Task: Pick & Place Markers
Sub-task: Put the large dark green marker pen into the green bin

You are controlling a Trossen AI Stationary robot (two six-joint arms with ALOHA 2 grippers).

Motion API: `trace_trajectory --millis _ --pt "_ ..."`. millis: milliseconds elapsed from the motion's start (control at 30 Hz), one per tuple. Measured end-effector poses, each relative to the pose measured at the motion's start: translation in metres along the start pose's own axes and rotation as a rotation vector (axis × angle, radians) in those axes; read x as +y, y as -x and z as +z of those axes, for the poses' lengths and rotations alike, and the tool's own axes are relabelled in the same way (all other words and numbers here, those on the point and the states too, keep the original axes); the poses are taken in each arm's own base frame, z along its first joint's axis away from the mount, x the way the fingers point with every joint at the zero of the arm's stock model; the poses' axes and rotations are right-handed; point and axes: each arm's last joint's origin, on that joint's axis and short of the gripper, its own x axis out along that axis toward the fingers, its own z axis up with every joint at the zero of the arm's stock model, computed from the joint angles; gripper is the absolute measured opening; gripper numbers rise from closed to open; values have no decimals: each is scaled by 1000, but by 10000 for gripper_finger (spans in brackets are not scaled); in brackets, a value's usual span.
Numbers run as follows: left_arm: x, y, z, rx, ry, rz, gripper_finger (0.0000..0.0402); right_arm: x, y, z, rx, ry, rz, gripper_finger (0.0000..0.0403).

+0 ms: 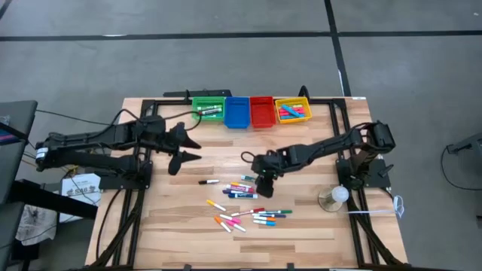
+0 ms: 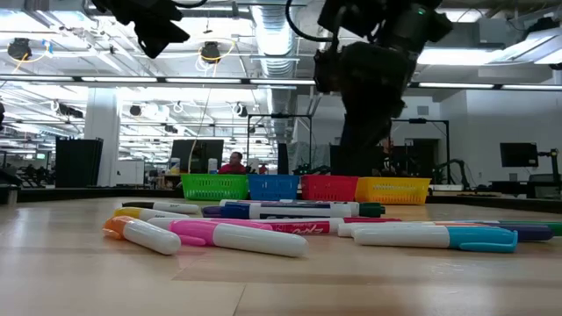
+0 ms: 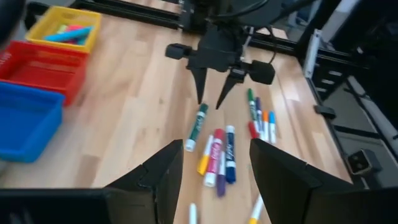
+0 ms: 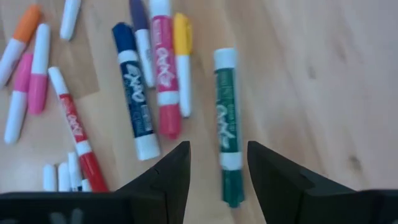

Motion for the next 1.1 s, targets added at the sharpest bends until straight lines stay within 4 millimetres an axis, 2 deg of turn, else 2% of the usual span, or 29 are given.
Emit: trace_trajectory --millis 200,400,533,733,900,1100 --pt "-3 -11 -17 37 41 -26 186 0 -8 -11 10 2 1 166" --pt "-4 -19 -28 27 72 -45 186 -11 -17 -25 49 -27 -24 182" --pt "-3 -22 -34 25 92 -45 186 -19 -30 -33 103 -58 -52 181" --pt "-2 -24 -37 22 99 -45 186 -20 -47 -33 102 -60 -59 168" --pt "-2 -24 -36 18 99 -45 186 -20 -48 -33 109 -62 -66 138" --pt "-2 -24 -36 14 98 -42 186 -20 -46 -32 114 -62 -67 57"
